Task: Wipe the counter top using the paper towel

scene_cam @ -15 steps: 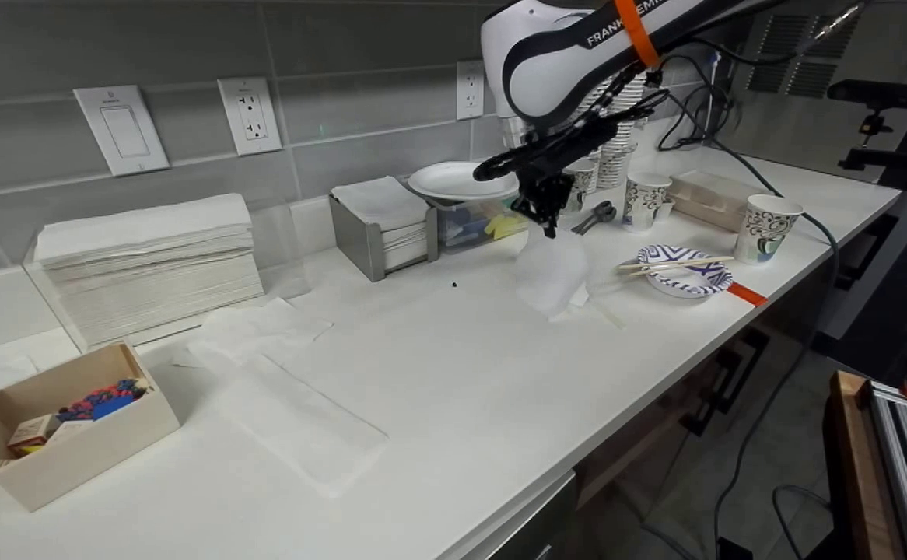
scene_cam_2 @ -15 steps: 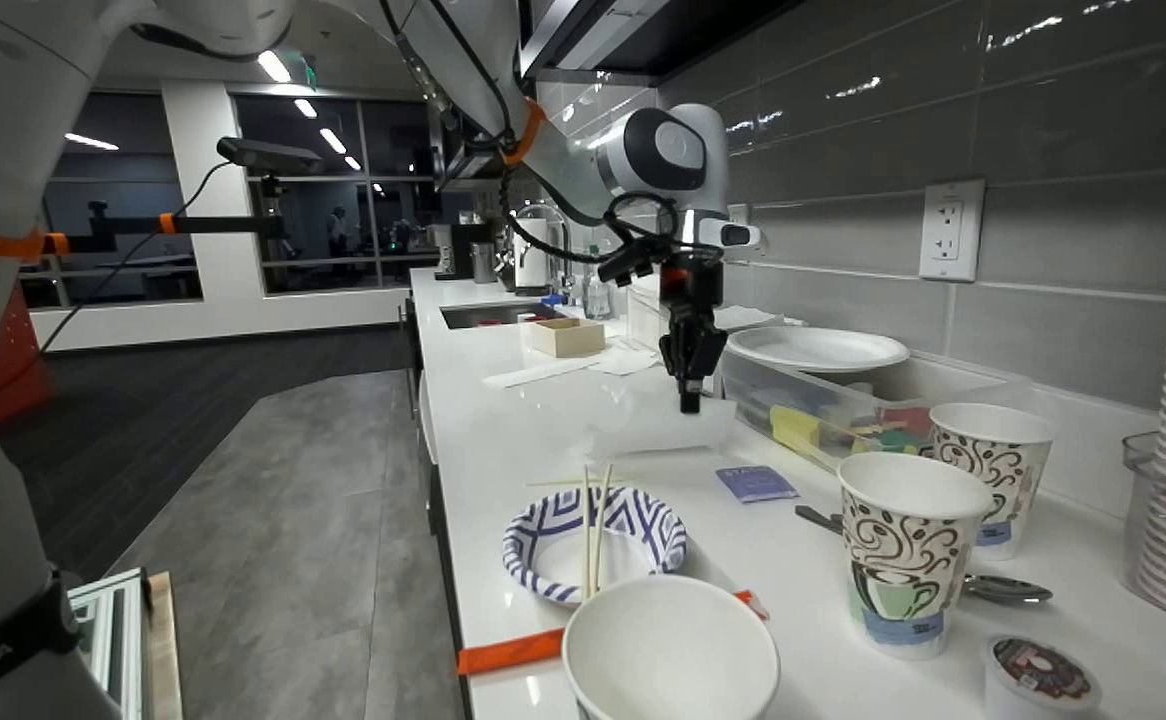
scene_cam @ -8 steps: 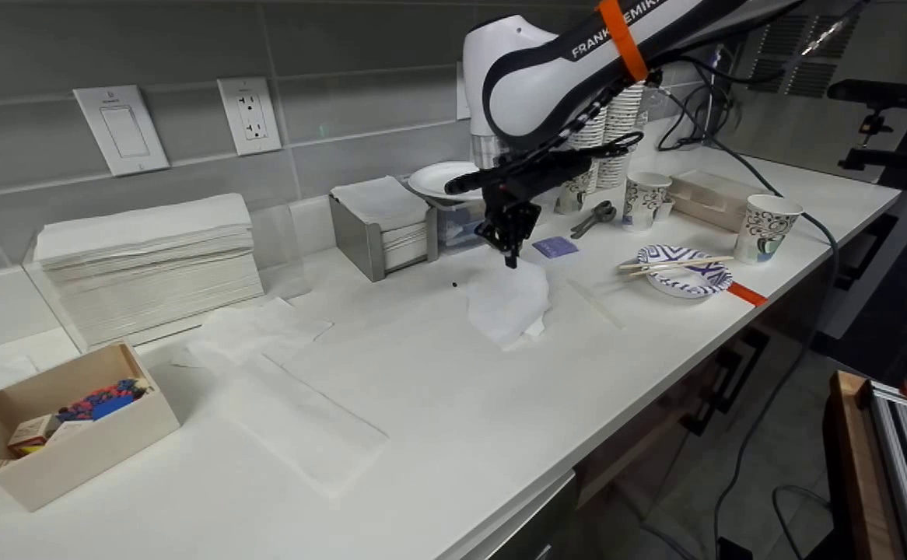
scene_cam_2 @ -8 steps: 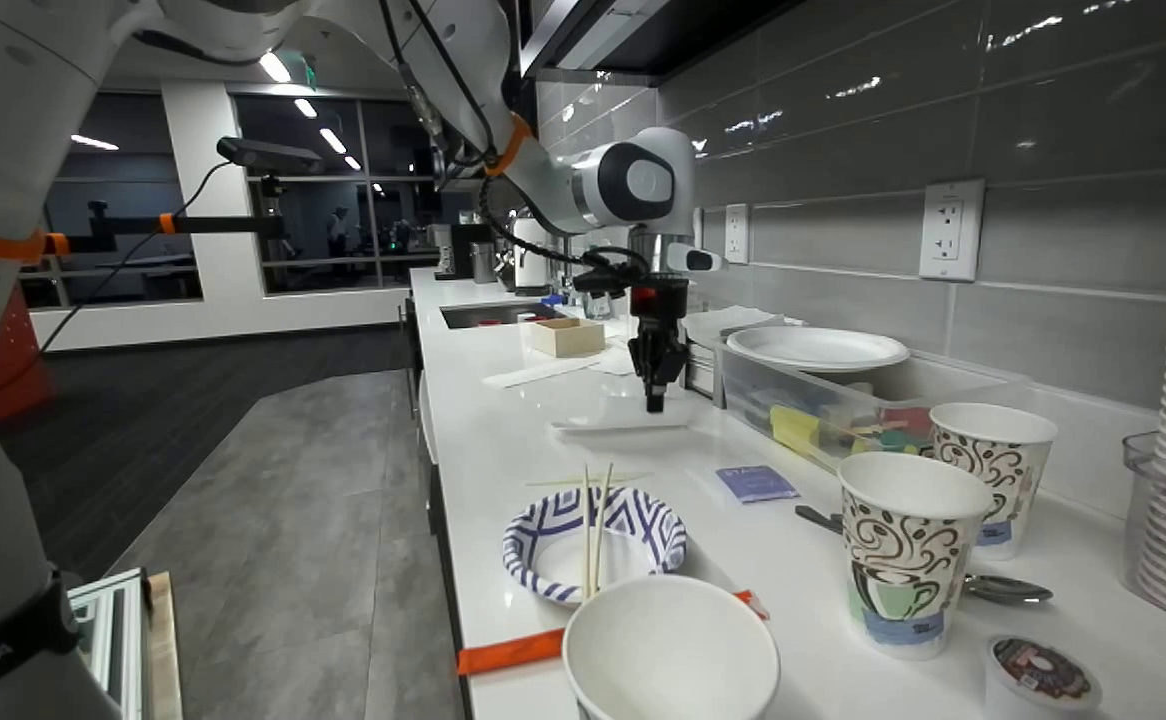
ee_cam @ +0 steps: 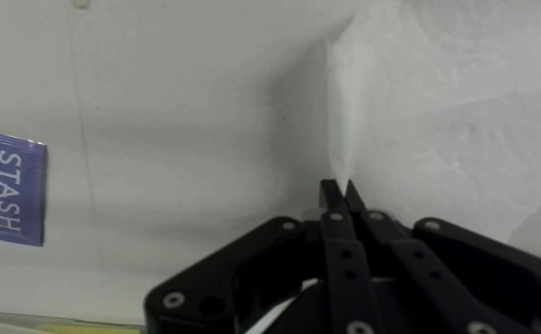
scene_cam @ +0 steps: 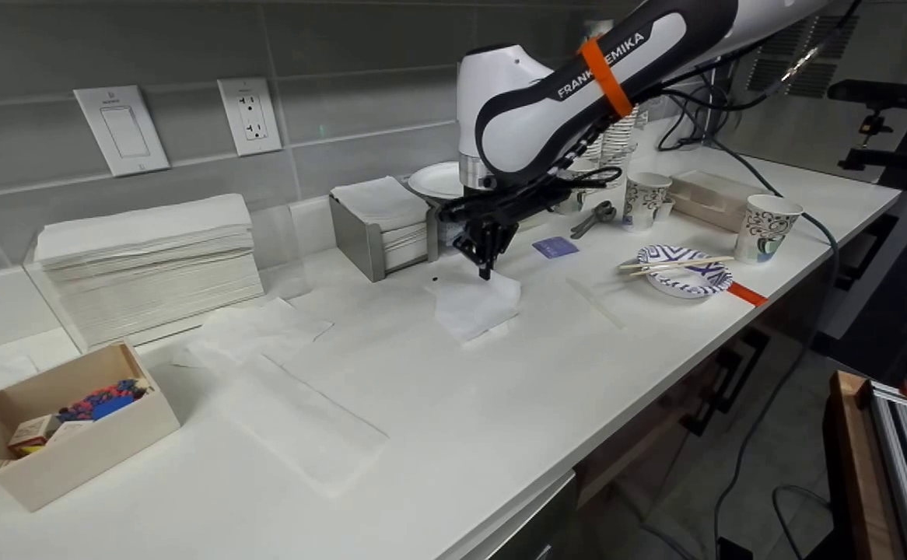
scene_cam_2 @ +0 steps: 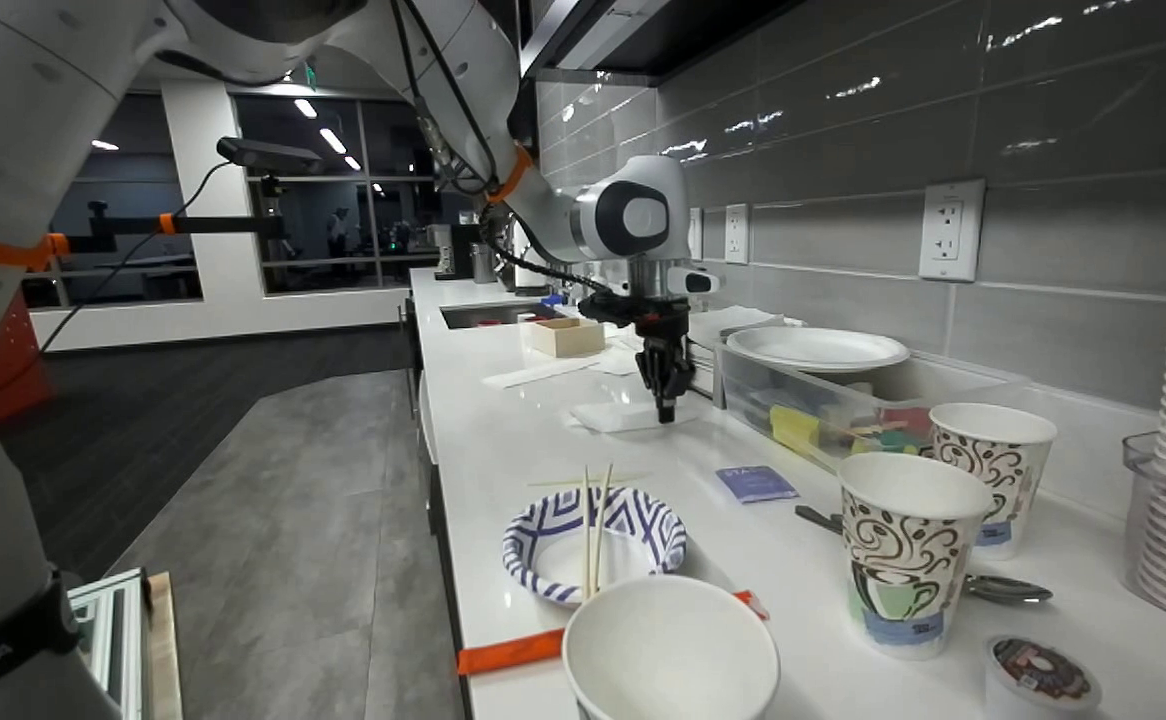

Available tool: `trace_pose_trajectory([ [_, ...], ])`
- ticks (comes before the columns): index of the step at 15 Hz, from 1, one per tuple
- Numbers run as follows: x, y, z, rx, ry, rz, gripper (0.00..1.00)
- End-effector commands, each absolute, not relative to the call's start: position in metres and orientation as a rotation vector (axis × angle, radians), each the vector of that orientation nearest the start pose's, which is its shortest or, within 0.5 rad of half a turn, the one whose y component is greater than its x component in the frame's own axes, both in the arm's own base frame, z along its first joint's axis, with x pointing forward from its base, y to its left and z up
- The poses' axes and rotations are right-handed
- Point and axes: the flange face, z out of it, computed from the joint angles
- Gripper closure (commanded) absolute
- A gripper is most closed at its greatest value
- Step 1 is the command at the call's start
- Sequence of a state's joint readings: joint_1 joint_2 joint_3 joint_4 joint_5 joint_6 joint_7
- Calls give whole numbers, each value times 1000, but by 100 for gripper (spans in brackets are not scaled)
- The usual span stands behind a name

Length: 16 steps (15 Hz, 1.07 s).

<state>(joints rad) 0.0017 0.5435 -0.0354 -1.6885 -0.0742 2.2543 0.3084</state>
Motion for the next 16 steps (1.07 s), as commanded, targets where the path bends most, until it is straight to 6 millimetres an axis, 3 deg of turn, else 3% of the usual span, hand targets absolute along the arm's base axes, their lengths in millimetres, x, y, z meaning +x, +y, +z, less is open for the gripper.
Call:
trace_pose_trajectory([
  [1, 680, -21, 277, -3140, 501, -119, 100],
  [7, 689, -12, 269, -3115, 548, -186, 100],
  [12, 692, 11, 269, -3082, 570, -214, 100],
  [16, 707, 29, 266, -3052, 658, -358, 100],
])
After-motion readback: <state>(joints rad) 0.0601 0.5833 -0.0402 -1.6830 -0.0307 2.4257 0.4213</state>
